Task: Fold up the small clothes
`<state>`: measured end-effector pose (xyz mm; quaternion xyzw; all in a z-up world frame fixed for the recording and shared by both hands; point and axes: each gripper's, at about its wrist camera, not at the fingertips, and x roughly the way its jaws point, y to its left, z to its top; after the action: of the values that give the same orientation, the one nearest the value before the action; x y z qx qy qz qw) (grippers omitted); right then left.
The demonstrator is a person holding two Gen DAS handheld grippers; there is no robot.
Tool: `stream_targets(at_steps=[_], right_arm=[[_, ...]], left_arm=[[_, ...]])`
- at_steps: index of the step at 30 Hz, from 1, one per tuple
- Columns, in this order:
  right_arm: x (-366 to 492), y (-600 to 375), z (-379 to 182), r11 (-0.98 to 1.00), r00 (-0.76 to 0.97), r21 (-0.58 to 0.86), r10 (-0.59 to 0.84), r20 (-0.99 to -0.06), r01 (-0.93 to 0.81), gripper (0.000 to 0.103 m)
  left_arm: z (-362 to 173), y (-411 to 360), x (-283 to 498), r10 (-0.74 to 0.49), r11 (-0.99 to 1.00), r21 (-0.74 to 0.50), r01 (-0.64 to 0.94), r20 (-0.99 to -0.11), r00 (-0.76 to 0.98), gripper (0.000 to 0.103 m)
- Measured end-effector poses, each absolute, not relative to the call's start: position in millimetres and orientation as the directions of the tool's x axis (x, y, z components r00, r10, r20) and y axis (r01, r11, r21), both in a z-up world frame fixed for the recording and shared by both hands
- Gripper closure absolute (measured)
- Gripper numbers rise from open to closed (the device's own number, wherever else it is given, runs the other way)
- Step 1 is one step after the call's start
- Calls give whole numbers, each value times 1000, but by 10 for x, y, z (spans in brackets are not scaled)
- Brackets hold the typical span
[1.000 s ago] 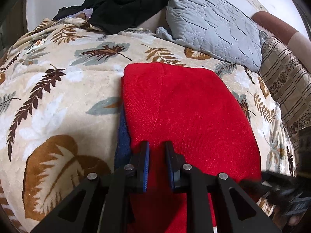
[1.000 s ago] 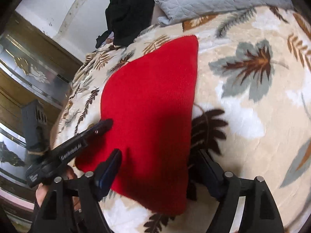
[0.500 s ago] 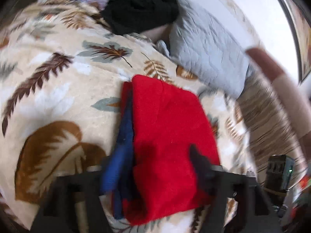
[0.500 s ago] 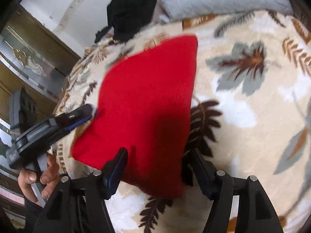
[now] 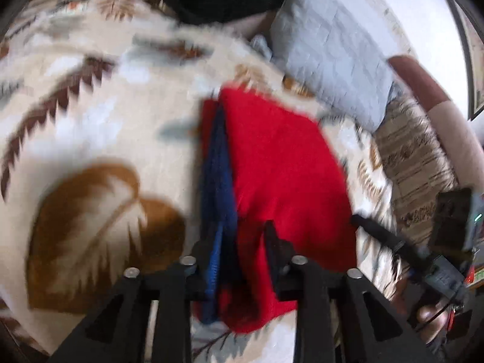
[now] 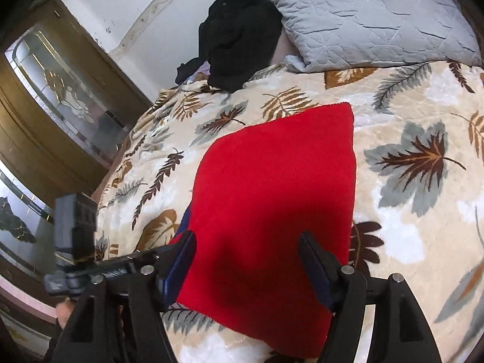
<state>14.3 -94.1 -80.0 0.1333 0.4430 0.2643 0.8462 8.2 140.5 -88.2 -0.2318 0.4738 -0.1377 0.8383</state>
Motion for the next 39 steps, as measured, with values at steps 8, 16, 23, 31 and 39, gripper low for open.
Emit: stream_targets(at_steps=[8,16,23,31,39], right_arm=[[115,-1046,-818,809,461,486,588,-664,-331,29],[92,-1107,-815,796,453,501,605,-655,-339,29],[-12,-1162,-849,774,450,550,632,-631,-314,27],[-139,-1196,-799,776,455,549,628,-631,-311,27],[-213,-1376,-860,772,472,586,624,-622,-248,18]], left_arm=[[-1203,1341,1058,-413,871,-487,-64,-797,441,85],[-1070,1474,670,-429,827,-553,-105,-740,517,70],[-957,1214,82,-332,915,-402,-10,-768,547,91],[-1014,1325,15,-284,916,-386,-106,-813,508,85],[-855,1239,-166,-192,953,-292,-85,-795,575,52]])
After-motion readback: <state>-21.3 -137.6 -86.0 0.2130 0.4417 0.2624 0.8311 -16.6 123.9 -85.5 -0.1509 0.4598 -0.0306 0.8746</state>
